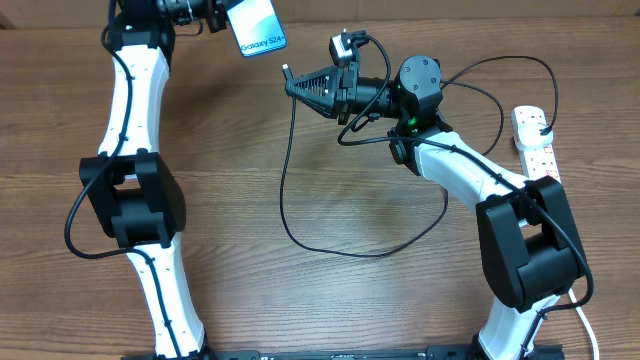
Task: Plug charger to phone and switch on socket
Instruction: 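Lift the plug with the right gripper up to the phone's bottom port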
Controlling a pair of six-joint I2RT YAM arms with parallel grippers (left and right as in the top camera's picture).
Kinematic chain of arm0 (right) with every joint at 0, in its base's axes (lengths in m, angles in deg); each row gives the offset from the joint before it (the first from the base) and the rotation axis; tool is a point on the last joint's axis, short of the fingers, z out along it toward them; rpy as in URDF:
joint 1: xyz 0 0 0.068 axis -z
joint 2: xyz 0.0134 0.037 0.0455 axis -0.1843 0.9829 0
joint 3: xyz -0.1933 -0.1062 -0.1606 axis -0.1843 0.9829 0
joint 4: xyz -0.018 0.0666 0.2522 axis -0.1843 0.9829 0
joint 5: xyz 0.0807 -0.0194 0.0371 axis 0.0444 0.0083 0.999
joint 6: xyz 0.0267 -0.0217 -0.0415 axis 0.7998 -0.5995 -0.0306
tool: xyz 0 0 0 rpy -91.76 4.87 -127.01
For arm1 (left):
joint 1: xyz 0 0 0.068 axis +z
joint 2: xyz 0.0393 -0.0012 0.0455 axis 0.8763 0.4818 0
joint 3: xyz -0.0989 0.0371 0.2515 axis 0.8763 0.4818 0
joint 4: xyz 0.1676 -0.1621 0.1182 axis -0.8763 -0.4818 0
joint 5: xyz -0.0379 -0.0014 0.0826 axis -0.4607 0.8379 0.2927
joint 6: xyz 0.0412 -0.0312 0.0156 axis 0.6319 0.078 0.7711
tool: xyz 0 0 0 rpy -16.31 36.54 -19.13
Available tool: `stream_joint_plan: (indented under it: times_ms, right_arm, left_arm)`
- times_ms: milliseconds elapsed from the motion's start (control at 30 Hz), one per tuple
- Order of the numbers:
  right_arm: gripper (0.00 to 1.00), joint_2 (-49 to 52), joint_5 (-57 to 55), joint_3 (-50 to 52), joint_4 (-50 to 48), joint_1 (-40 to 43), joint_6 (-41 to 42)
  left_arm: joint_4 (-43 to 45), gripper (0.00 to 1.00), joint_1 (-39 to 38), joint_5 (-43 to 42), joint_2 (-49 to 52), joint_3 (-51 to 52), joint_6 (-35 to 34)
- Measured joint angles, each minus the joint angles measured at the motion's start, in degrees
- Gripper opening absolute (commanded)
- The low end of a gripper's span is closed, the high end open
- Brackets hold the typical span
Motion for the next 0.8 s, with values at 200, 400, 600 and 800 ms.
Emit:
stream_joint_plan:
  times_ms: [200,400,600,800]
  right_arm:
    - [0.04,0.0,-0.6,0.0,-0.1,0.0,1.6]
    - [0.04,0.0,-0.6,0.0,-0.1,0.3,0.2]
    - [0.04,0.0,-0.5,0.0,-0.1,1.2,-2.8]
    - [0.04,0.0,-0.6,0.0,-0.1,1.2,-3.8]
  left_arm:
    - [6.6,0.04,-3.7,-0.9,0.0,0.0,-6.6]
    - [7.1,0.04,-5.4,-1.3,0.0,0.0,-7.9]
    - [7.1,0.04,-3.9,-0.8,0.0,0.0,-7.9]
    - [7.1,0.04,-2.3,0.9,0.0,0.0,-7.9]
